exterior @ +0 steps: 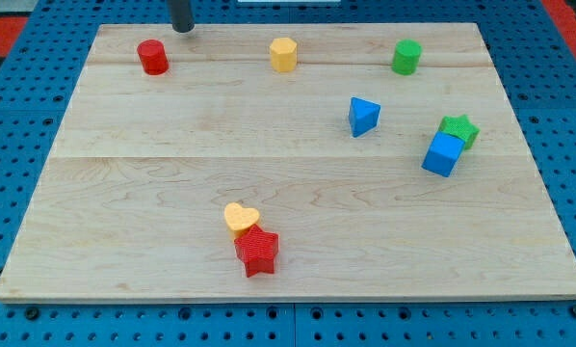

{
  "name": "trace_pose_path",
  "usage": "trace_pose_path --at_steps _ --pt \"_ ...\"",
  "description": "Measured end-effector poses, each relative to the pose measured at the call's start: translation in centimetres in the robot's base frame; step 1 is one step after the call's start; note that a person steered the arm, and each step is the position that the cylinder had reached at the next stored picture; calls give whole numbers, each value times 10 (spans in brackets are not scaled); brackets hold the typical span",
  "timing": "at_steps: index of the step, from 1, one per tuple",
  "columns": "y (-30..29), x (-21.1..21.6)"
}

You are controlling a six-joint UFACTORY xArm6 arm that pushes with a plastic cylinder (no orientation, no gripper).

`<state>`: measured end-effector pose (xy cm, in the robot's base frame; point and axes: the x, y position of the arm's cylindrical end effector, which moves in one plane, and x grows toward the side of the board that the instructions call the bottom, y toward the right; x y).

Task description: Push red star along with yellow heart slightly up

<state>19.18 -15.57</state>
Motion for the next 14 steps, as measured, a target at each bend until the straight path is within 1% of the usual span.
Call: trace_pose_path --at_steps 2,3,4,6,8,9,11,12,13,14 --pt "2 0" --pt "13 26" --pt "31 84" --pt "86 184" --pt "198 274" --pt "206 317" --pt "203 402" --pt "162 413" --pt "121 397" --pt "91 368"
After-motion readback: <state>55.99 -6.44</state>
